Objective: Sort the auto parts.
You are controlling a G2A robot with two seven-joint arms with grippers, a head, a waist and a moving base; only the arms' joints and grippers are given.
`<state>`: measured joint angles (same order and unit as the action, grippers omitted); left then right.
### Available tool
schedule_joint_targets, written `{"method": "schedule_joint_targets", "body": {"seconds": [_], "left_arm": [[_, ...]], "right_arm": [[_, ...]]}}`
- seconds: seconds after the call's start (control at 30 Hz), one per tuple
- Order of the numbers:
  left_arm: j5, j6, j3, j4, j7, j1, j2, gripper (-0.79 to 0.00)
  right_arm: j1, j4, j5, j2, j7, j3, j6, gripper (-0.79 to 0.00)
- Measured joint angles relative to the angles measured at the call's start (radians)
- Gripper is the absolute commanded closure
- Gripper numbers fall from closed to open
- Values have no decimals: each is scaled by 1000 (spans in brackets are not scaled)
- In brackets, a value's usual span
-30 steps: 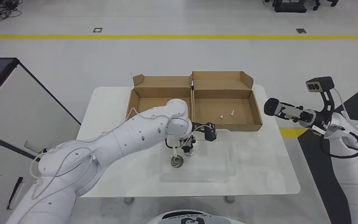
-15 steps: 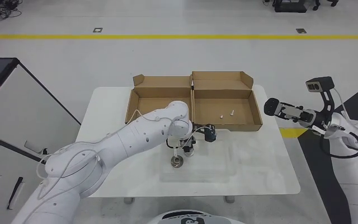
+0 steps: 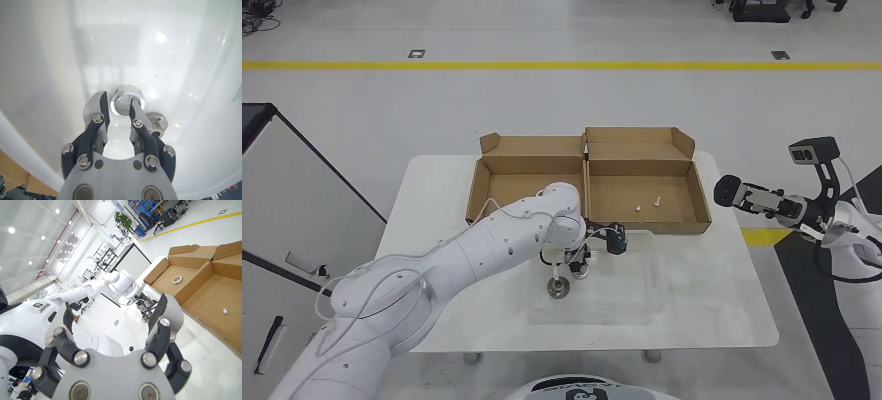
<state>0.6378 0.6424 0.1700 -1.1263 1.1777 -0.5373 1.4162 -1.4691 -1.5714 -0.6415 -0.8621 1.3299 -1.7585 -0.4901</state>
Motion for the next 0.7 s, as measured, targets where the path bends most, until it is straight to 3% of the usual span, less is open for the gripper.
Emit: {"method": "schedule_joint_targets", "body": {"seconds": [0.23,0.6,0.63,0.7], "left_arm": [[7,-1,0,10,1,-5,8,-228],[18,-7,0,13,8,-10,14,-246],[22,-9,0,14,9,-11,15,-215],[26,-11,0,15,11,-14,16,-18]], "right_arm": [[0,0,0,0,0,0,0,-785],[0,0,0,0,0,0,0,-785],[0,0,0,0,0,0,0,-785],[0,0,0,0,0,0,0,-785]]}}
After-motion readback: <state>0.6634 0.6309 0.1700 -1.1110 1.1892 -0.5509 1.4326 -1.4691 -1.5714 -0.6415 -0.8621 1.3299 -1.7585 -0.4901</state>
